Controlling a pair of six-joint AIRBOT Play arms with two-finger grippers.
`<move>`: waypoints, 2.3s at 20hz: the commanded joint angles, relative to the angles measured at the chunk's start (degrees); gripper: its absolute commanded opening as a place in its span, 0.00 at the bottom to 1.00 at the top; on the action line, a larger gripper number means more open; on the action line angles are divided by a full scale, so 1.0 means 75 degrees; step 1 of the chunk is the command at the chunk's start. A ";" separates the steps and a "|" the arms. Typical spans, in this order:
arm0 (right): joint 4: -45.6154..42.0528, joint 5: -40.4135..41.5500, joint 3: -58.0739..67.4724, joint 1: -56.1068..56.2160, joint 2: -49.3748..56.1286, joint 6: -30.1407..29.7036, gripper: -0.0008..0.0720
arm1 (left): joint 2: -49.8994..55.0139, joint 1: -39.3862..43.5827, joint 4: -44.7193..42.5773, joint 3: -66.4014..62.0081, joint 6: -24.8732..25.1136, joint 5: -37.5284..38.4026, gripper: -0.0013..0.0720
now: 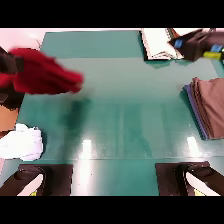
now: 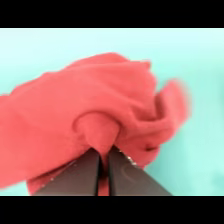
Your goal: Fold the shirts.
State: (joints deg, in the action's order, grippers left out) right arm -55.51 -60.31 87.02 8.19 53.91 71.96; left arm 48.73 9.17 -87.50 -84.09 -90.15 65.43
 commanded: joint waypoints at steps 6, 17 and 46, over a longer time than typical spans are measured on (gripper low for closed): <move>0.0006 0.0079 0.1323 -0.1498 0.0003 0.0003 0.04 | 0.1259 0.3646 0.0143 -0.1008 -0.0597 -0.0385 0.05; -0.0006 -0.0612 0.1373 -0.1722 0.0006 0.0003 0.04 | 0.4296 0.3727 0.1437 -0.1023 -0.0530 -0.1110 0.83; 0.0111 -0.2232 -0.5345 -0.2407 -0.0076 0.0332 0.67 | 0.4194 0.1003 0.3512 0.1929 0.0688 -0.1798 0.05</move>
State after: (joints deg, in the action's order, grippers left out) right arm -55.22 -76.27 62.15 -10.04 53.12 73.54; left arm 81.32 17.47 -59.72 -68.79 -85.03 51.37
